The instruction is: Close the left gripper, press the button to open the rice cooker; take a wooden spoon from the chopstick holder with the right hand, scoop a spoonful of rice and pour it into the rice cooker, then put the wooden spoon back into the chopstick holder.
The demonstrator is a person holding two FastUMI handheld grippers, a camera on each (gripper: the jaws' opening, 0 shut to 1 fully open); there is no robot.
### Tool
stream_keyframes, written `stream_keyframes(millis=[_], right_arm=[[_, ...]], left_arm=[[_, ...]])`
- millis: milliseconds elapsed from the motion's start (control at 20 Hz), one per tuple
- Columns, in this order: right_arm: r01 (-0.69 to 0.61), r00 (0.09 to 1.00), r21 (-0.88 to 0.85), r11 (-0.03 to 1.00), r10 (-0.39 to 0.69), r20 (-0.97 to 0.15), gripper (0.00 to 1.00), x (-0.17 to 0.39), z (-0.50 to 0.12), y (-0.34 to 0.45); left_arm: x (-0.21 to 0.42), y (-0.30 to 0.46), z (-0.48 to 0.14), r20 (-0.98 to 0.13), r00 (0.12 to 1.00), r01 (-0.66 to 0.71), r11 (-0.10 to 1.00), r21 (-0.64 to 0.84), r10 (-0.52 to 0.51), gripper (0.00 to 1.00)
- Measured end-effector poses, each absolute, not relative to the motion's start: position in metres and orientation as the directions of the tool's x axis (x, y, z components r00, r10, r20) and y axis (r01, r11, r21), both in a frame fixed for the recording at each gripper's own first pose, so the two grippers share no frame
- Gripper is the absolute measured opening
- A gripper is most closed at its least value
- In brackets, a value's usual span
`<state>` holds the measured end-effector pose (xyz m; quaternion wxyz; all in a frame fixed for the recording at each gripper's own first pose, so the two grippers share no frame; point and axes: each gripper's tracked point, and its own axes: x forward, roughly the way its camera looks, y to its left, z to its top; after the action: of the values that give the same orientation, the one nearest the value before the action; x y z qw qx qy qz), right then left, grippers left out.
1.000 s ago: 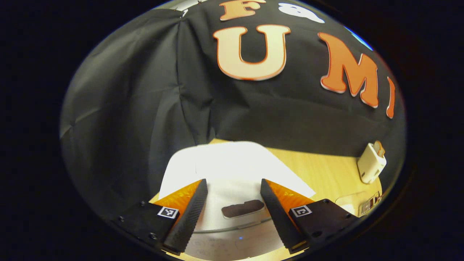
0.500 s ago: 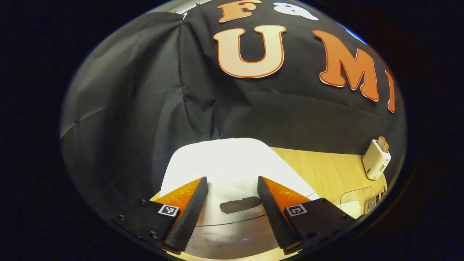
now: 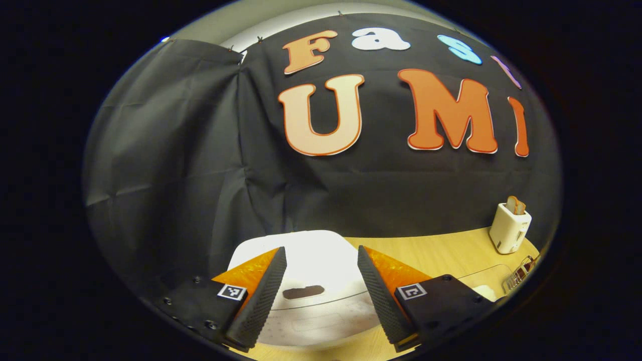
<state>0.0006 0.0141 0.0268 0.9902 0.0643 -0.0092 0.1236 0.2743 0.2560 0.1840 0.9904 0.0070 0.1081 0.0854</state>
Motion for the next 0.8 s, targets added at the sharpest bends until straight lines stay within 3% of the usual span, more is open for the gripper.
stream_keyframes(millis=[500, 800], right_arm=[[-0.256, 0.966, 0.066, 0.964, 0.252, 0.058, 0.86, -0.002, 0.028, 0.015], [-0.251, 0.967, 0.054, 0.966, 0.248, 0.055, 0.86, -0.001, 0.028, 0.016]], left_arm=[[0.236, 0.157, 0.217, -0.031, 0.999, 0.009, 0.999, 0.050, -0.007, 0.94], [0.219, 0.126, 0.217, 0.033, 0.998, 0.047, 0.994, 0.094, -0.051, 0.96]])
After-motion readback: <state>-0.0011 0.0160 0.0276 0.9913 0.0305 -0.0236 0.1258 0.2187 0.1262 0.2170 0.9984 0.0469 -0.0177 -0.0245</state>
